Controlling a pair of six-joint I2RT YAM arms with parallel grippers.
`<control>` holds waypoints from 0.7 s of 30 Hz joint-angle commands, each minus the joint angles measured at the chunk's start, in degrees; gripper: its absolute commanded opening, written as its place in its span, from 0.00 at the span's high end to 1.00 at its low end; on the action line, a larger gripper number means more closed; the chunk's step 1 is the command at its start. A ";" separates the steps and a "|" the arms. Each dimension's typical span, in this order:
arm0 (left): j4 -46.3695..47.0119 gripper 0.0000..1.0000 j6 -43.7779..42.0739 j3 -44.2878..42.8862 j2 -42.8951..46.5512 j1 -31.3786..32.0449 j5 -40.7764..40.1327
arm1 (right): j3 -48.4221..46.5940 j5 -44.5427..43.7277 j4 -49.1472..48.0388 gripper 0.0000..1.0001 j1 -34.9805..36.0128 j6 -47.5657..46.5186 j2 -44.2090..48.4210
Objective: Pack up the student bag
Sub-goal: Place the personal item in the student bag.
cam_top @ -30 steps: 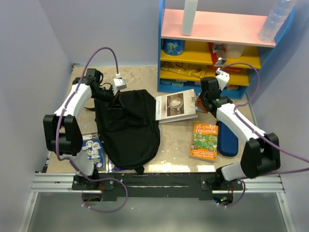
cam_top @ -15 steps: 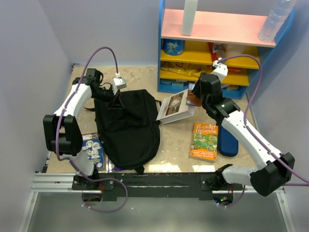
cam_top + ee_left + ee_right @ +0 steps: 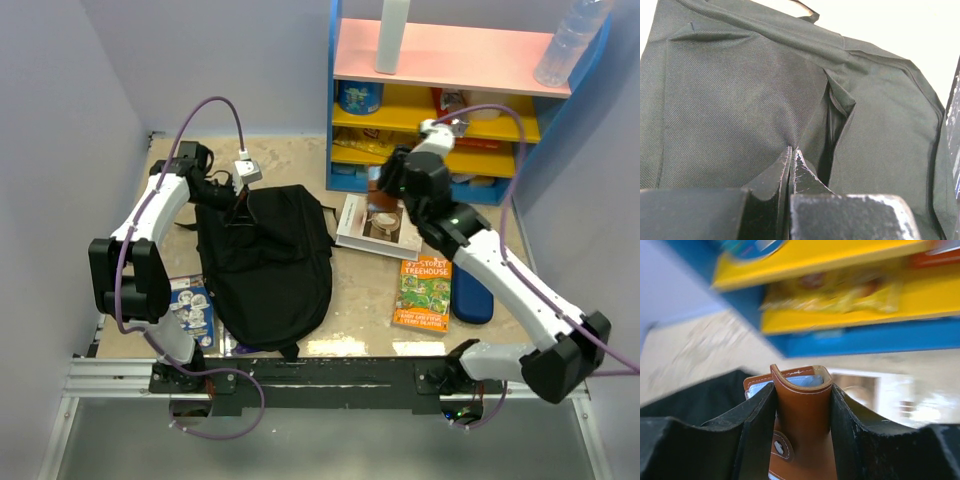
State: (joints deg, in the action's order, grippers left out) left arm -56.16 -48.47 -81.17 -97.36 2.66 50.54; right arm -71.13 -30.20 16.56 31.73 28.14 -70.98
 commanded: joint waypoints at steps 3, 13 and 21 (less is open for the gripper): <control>3.24 1.00 5.38 -2.33 2.70 0.07 2.45 | 0.30 17.52 -16.28 0.53 13.51 -0.29 -11.17; 11.34 1.00 14.37 1.18 3.76 0.16 1.04 | 3.01 23.34 -32.37 0.50 22.85 2.71 -25.15; 7.92 1.00 10.15 4.17 4.64 0.42 1.75 | 2.67 18.33 -37.12 0.30 23.12 1.48 -33.87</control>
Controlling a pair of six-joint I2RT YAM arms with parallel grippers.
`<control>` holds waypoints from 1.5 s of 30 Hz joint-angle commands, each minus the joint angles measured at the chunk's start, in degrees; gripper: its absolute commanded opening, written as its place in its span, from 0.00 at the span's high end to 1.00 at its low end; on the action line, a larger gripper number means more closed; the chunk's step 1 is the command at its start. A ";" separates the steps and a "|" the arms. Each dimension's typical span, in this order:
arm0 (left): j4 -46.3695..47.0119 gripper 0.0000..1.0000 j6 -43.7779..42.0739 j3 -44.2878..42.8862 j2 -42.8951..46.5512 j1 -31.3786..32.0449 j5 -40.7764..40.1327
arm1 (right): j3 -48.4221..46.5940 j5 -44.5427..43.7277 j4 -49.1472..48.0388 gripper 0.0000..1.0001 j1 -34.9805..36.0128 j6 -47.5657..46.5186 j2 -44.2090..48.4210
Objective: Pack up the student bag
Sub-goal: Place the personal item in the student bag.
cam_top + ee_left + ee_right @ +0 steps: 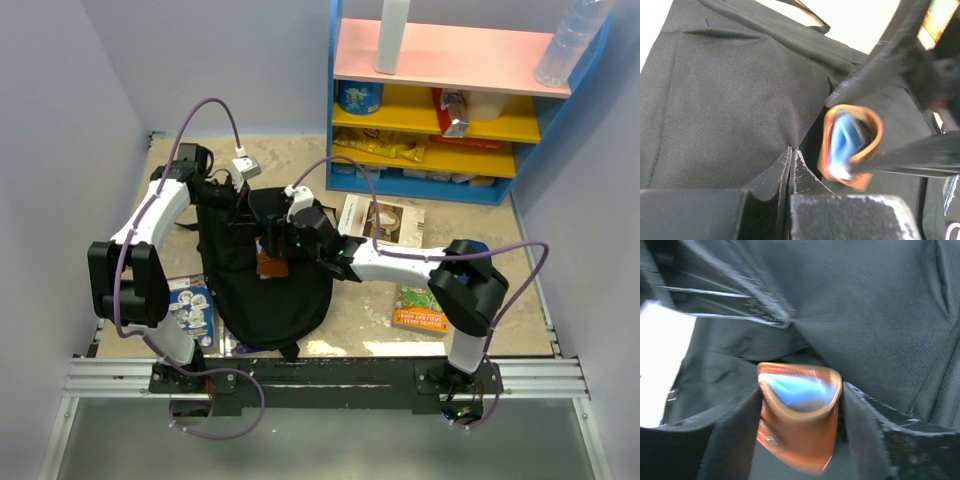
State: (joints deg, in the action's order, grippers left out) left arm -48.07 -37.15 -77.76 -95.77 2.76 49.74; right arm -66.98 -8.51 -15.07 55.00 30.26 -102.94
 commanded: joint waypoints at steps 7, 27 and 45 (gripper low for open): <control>-1.32 1.00 -2.67 0.85 3.83 0.31 2.56 | -1.41 -6.25 -0.66 0.10 -0.07 -0.20 -4.38; -1.58 1.00 -3.64 1.47 3.74 0.31 1.42 | 14.95 18.69 -7.51 0.19 -8.93 -0.21 3.71; -1.94 1.00 -4.69 1.82 3.92 0.31 0.19 | 14.69 35.14 -25.80 0.58 -10.79 11.31 -2.71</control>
State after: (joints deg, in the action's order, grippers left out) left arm -48.93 -40.34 -76.18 -94.15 3.03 48.21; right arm -52.60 21.96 -34.81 43.44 38.28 -106.78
